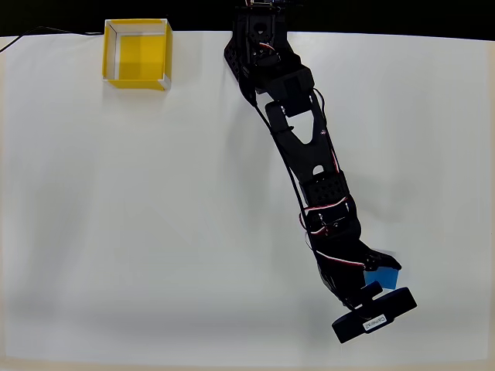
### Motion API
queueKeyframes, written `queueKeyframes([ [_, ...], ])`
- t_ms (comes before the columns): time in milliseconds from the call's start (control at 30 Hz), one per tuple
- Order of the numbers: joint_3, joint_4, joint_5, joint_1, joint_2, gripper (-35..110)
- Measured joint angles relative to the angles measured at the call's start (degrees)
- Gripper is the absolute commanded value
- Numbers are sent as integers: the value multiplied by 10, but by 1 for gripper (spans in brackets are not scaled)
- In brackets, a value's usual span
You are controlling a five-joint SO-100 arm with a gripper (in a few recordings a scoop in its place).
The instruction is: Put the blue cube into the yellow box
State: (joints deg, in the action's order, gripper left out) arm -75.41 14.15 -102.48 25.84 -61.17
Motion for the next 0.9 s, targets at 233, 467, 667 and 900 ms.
queueKeyframes([
  [233,69,0,-19,14,98,62],
  [467,126,-6,-18,23,164,59],
  [667,159,-11,-6,32,201,57],
  [900,163,-11,10,43,224,52],
])
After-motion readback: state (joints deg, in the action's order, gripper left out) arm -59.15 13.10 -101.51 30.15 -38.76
